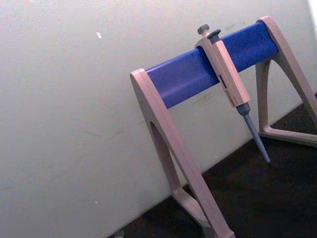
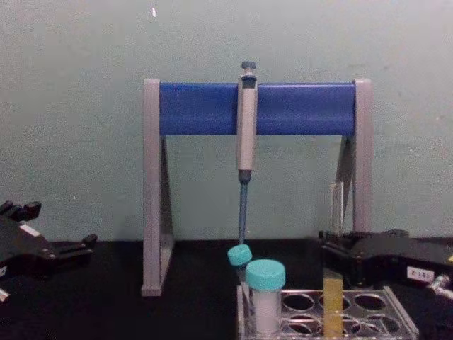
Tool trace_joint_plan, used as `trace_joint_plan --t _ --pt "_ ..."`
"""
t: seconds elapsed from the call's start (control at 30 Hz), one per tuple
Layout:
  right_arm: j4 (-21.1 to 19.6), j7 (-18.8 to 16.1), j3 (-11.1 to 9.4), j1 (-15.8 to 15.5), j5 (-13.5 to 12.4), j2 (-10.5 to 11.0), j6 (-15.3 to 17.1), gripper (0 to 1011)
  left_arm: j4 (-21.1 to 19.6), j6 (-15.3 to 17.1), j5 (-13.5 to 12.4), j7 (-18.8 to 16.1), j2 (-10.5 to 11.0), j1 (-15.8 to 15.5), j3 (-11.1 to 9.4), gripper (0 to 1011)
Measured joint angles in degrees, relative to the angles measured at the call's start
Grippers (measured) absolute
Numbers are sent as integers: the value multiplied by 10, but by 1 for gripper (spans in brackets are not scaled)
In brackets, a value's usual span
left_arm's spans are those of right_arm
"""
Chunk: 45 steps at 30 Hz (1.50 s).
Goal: Pick up the test tube from the test tube rack, shake it, then place it back into the test tube rack.
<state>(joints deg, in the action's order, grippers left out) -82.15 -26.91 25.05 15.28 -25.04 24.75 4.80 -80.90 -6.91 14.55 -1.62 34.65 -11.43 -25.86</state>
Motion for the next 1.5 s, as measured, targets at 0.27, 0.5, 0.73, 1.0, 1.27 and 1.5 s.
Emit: trace_joint_plan --t 0.27,0.5,0.73,1.0,1.27,1.5 --pt "-1 2 1 0 4 0 0 232 0 0 0 0 0 0 0 1010" --pt "-1 2 0 0 3 0 1 232 0 0 0 0 0 0 0 1010" --pt "-1 2 0 0 4 0 2 400 0 0 0 0 0 0 0 1010" --pt "-1 2 0 0 3 0 2 642 0 0 0 0 0 0 0 1010" --pt "-1 2 0 0 3 0 2 905 0 0 0 0 0 0 0 1010" --pt "-1 2 0 0 2 0 1 1000 0 0 0 0 0 0 0 1010"
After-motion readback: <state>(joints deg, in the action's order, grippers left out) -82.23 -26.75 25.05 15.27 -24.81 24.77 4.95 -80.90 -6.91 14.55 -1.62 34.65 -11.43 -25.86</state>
